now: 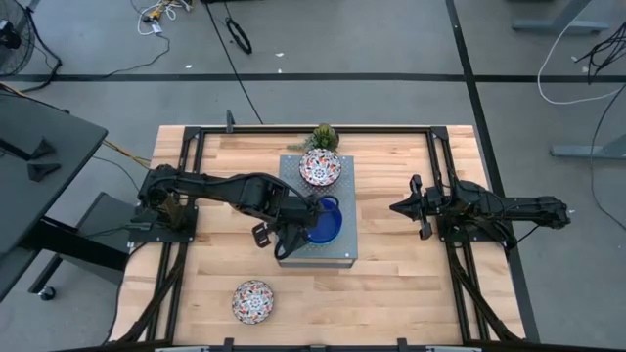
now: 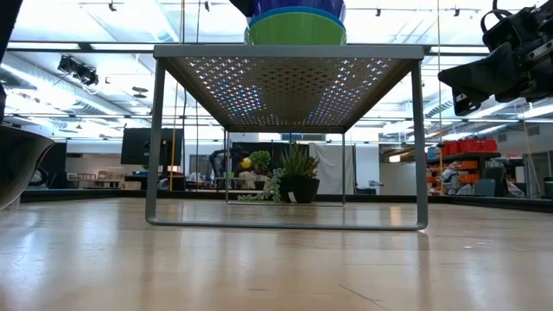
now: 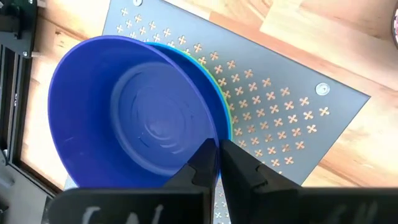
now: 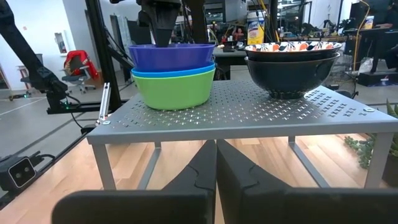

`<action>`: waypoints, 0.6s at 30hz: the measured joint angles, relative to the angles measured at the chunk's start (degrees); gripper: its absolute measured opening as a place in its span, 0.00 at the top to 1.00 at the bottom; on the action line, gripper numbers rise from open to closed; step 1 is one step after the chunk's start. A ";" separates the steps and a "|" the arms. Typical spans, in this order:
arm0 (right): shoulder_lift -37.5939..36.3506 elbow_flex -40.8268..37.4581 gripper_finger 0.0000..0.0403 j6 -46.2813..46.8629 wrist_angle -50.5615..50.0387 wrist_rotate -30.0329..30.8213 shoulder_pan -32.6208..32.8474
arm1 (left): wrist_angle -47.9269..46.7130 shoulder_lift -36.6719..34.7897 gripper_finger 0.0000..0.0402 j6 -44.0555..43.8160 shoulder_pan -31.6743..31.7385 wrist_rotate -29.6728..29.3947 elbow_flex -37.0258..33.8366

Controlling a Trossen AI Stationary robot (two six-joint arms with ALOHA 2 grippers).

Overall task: Pick & Place Mini bowls
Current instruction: Stack the blue bowl on the light blue bowl on the shelf

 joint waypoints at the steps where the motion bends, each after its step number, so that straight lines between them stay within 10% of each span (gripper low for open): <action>1: 0.00 0.00 0.97 0.00 0.02 0.02 -0.01 | 0.01 0.00 0.94 -0.01 0.00 0.00 0.00; 18: 0.00 0.00 0.97 0.00 0.02 0.00 0.01 | 0.47 -0.04 0.71 -1.40 0.09 -0.52 0.00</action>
